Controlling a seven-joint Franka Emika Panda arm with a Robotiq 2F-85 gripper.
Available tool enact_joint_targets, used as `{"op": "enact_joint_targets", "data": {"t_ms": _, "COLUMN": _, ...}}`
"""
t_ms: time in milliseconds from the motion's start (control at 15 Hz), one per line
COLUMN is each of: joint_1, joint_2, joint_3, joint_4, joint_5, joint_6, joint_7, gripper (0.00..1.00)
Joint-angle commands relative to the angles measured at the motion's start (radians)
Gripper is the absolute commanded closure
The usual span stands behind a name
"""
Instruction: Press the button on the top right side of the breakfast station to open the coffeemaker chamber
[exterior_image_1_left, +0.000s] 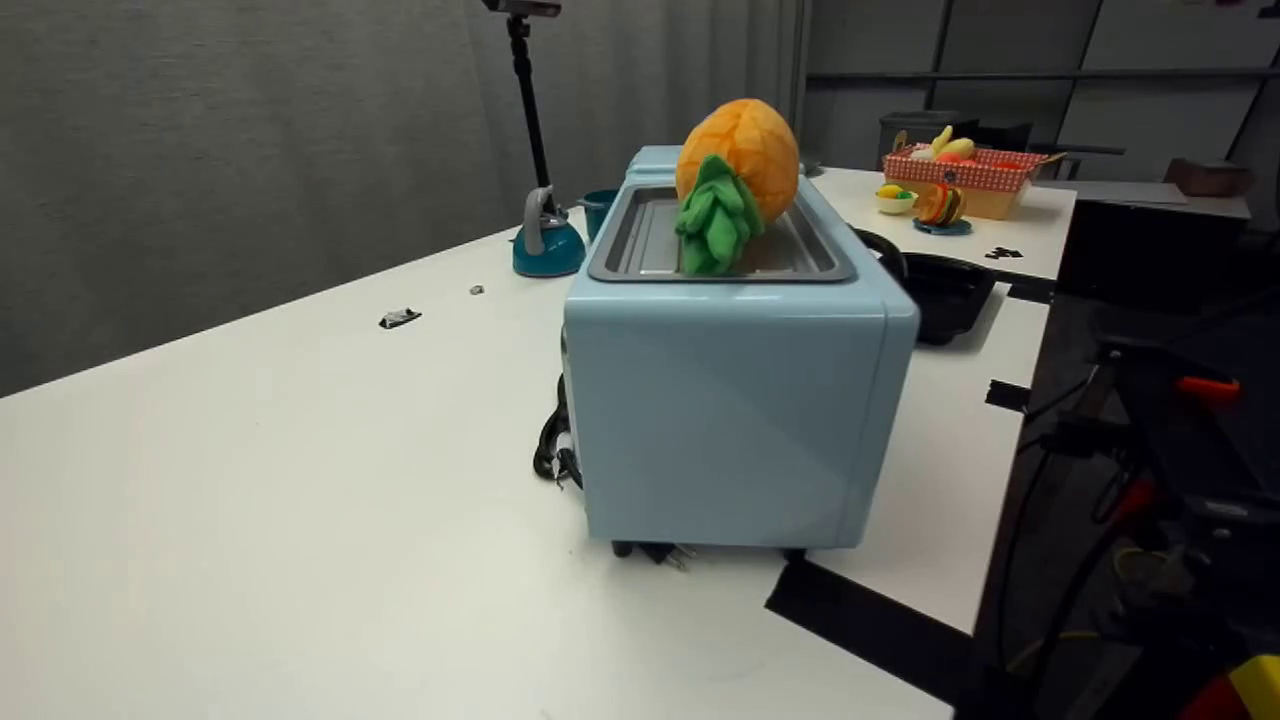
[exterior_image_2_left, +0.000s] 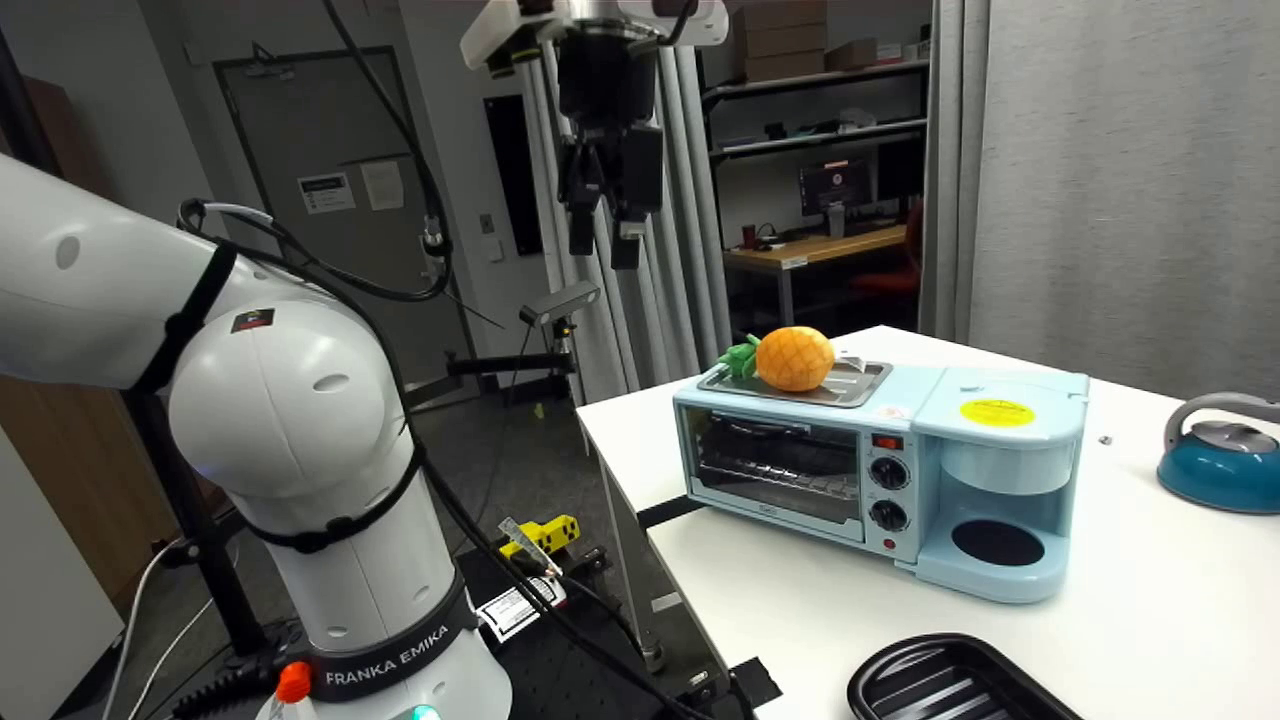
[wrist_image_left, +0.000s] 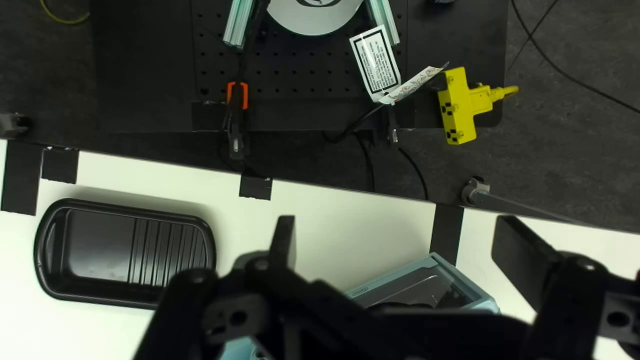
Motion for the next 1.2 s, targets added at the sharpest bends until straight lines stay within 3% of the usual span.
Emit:
{"op": "enact_joint_targets", "data": {"t_ms": 0, "joint_1": -0.014, "joint_2": 0.002, "joint_3": 0.009, "joint_4": 0.002, "joint_5": 0.006, "joint_6": -0.002, "joint_7": -0.009, "gripper": 0.0}}
{"op": "enact_joint_targets", "data": {"t_ms": 600, "joint_1": -0.031, "joint_2": 0.139, "joint_3": 0.018, "joint_4": 0.092, "joint_5": 0.003, "joint_6": 0.167, "joint_7": 0.043, "gripper": 0.0}}
{"op": "enact_joint_targets", "data": {"t_ms": 1133, "joint_1": -0.074, "joint_2": 0.402, "joint_3": 0.004, "joint_4": 0.312, "joint_5": 0.005, "joint_6": 0.262, "joint_7": 0.118, "gripper": 0.0}}
